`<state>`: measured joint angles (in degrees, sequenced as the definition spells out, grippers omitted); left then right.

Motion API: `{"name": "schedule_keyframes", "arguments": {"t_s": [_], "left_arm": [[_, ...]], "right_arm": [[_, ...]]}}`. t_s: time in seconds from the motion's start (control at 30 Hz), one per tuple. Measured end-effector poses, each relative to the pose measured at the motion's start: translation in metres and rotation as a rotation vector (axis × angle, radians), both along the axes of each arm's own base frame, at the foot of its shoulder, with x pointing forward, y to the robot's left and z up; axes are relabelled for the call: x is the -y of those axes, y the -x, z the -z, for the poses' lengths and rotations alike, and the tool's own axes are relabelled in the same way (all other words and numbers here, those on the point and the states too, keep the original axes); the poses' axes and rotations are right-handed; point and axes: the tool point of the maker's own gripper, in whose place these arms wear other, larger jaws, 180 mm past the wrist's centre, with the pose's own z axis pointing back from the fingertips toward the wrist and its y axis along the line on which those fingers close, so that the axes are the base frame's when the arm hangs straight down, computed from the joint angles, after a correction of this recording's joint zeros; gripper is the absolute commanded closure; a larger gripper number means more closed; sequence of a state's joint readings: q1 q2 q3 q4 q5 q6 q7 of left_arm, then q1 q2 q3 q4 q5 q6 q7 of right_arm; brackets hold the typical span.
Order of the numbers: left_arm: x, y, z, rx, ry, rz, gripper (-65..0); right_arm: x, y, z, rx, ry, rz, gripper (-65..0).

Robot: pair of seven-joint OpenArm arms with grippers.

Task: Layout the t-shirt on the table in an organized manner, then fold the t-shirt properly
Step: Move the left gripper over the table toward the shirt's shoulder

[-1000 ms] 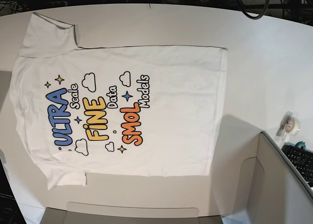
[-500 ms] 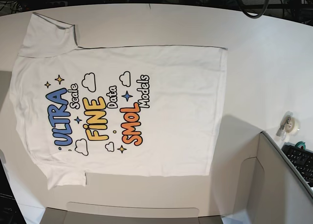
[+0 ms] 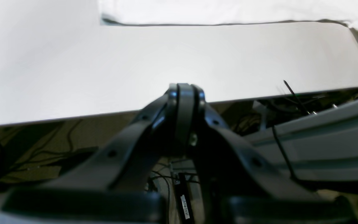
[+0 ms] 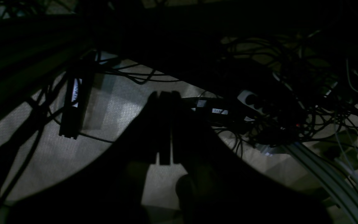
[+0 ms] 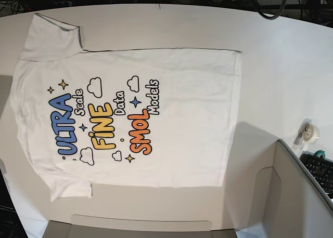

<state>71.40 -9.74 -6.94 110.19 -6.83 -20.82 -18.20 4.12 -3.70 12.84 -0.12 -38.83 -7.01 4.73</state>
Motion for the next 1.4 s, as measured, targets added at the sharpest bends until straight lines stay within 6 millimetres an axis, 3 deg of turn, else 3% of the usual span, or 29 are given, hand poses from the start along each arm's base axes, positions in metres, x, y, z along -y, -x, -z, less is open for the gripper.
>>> {"name": "schedule_keyframes", "arguments": {"t_s": [0.23,0.5,0.67,0.93,1.4], "left_arm": [[0.009,-0.010,0.000,0.023,0.019,0.064,0.0],[0.008,-0.035,-0.003,0.092,0.015,0.070,0.0],[0.003,-0.046,0.011,0.045,-0.037,0.127,0.0],[-0.001,-0.054,0.010,0.057,-0.059,0.161,0.0],[0.010,-0.092,0.002,0.163,-0.037,0.164,0.0]], "right_arm": [[0.003,0.000,0.000,-0.002,0.005,0.000,0.0],[0.004,0.001,0.000,-0.003,0.007,0.001,0.0],[-0.001,0.001,0.000,-0.002,0.000,0.001,0.0],[0.006,0.001,0.000,-0.003,0.011,0.001,0.0],[0.006,0.002,0.000,-0.004,0.010,0.001,0.0]]}}
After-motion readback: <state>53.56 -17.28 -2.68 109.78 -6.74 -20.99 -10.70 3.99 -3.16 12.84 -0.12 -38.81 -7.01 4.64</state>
